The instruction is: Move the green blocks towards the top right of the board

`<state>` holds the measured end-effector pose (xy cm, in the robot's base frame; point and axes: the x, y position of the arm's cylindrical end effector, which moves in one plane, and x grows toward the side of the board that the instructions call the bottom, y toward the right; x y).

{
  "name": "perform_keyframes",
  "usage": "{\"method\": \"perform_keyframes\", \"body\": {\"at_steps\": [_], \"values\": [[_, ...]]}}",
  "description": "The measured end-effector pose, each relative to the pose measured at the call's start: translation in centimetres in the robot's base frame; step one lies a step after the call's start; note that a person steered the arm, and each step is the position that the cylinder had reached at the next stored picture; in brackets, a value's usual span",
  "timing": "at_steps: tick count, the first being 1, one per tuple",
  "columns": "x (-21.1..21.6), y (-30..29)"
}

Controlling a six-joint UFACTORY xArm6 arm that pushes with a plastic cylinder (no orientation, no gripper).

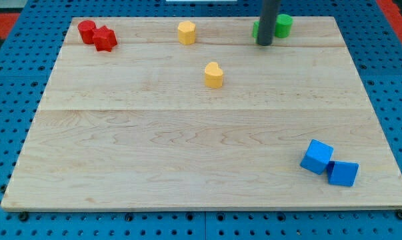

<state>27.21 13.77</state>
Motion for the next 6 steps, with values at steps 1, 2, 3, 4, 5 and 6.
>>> {"method": "perform_keyframes", "body": {"at_steps": [1,2,3,4,5,6], "values": [[4.3,-5.0],[1.8,-6.0],[-1.0,-5.8],[-1.4,-3.4],[-1.2,-1.1],[-0.1,-1.0]]}}
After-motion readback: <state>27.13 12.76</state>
